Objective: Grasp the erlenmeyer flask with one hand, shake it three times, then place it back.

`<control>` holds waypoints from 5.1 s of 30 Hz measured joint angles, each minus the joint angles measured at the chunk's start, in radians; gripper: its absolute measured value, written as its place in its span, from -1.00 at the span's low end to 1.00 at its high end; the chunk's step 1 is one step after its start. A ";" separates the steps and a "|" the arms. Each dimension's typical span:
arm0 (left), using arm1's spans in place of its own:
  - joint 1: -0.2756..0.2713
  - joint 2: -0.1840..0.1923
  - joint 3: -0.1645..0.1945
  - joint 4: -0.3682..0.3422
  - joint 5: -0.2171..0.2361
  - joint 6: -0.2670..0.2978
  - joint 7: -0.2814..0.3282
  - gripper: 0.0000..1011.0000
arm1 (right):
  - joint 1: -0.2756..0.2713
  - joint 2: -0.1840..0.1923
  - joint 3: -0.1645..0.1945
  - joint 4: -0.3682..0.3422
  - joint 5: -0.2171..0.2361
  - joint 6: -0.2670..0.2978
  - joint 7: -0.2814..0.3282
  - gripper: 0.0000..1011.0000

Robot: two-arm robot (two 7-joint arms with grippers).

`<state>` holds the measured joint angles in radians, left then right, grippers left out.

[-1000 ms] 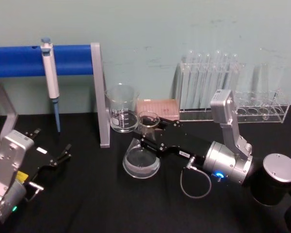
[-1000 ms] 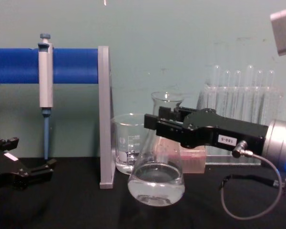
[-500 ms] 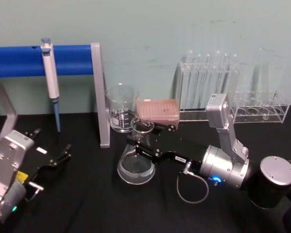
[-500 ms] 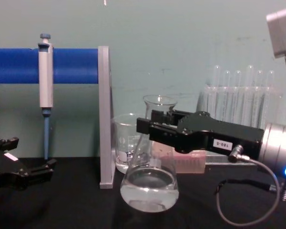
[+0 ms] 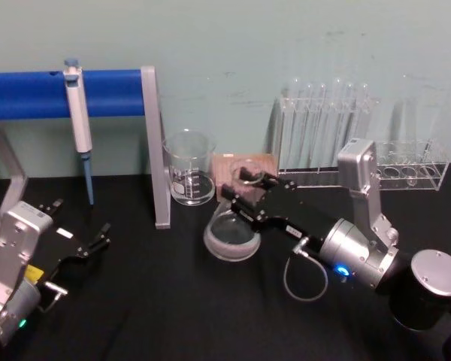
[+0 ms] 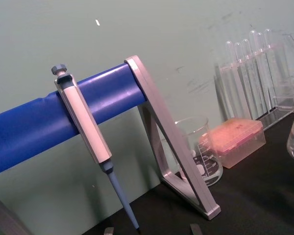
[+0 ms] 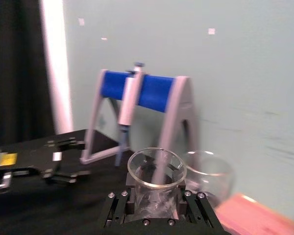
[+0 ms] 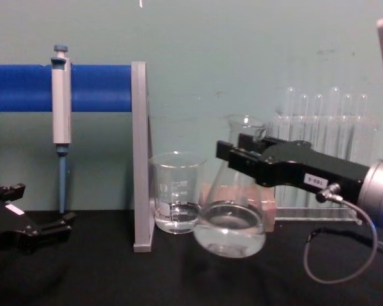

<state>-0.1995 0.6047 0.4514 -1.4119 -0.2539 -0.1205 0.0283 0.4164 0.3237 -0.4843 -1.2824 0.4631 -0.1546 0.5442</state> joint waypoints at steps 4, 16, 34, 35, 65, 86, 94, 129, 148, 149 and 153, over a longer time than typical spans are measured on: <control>0.000 0.000 0.000 0.000 0.000 0.000 0.000 0.98 | -0.022 -0.006 0.033 -0.017 -0.023 0.013 -0.073 -0.11; 0.000 0.000 0.000 0.000 0.000 0.000 0.000 0.98 | -0.087 -0.017 0.127 -0.077 -0.084 0.070 -0.268 -0.11; 0.000 0.000 0.000 0.000 0.000 0.000 0.000 0.98 | -0.105 -0.039 0.173 -0.096 -0.125 0.099 -0.279 -0.11; 0.000 0.000 0.000 0.000 0.000 0.000 0.000 0.98 | -0.103 -0.039 0.171 -0.096 -0.127 0.098 -0.269 -0.11; 0.000 0.000 0.000 0.000 0.000 0.000 0.000 0.98 | -0.037 0.001 0.015 -0.088 -0.114 0.036 0.047 -0.11; 0.000 0.000 0.000 0.000 0.000 0.000 0.000 0.98 | -0.031 0.013 0.008 -0.075 -0.086 0.029 0.002 -0.11; 0.000 0.000 0.000 0.000 0.000 0.000 0.000 0.98 | -0.071 -0.003 0.064 -0.099 -0.125 0.028 -0.129 -0.11; 0.000 0.000 0.000 0.000 0.000 0.000 0.000 0.98 | -0.148 -0.091 0.244 -0.124 -0.253 0.116 -0.390 -0.11; 0.000 0.000 0.000 0.000 0.000 0.000 0.000 0.98 | -0.106 -0.066 0.139 -0.115 -0.233 0.080 -0.132 -0.11; 0.000 0.000 0.000 0.000 0.000 0.000 0.000 0.98 | -0.105 -0.064 0.134 -0.115 -0.231 0.079 -0.125 -0.11; 0.000 0.000 0.000 0.000 0.000 0.000 0.000 0.98 | -0.097 -0.057 0.113 -0.115 -0.218 0.071 -0.096 -0.11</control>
<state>-0.1996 0.6047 0.4514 -1.4119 -0.2539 -0.1205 0.0283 0.3196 0.2664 -0.3711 -1.3974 0.2449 -0.0832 0.4480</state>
